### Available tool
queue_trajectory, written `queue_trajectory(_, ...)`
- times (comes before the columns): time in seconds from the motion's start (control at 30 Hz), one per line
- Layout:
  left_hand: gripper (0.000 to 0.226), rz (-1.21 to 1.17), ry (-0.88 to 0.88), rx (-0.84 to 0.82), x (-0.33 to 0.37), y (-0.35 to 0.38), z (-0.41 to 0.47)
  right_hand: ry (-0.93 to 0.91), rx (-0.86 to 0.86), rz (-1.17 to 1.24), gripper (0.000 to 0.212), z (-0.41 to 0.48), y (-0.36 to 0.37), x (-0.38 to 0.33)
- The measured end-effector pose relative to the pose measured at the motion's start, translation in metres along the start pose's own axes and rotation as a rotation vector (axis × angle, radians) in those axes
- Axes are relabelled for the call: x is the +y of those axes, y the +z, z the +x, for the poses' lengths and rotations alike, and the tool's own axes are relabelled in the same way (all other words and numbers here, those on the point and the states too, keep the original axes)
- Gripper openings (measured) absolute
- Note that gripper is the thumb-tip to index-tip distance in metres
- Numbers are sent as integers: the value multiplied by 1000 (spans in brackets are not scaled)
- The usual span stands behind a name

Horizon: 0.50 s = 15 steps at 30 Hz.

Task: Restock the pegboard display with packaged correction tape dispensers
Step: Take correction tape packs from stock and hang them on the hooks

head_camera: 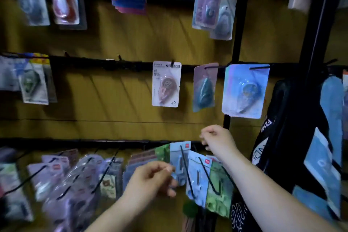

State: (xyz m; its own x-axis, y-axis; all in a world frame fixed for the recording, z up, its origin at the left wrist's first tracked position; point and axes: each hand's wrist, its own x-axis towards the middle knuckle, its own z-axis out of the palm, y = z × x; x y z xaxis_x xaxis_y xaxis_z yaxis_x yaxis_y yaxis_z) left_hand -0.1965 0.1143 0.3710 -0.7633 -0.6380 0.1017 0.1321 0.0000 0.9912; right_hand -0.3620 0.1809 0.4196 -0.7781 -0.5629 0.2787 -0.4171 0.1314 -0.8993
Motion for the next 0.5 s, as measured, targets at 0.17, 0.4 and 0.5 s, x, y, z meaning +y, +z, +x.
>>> queue_trajectory(0.17, 41, 84, -224, -109, -73, -62, -72, 120, -324, 25, 31, -82, 53, 36)
queue_trajectory(0.4, 48, 158, -436, 201, -172, -117, -95, 333, -596, -125, 34, -135, 142, 124)
queue_trajectory(0.5, 48, 183, -504, 335, -208, -132, -89, 444, -607, -129, 34, -137, 170, 154)
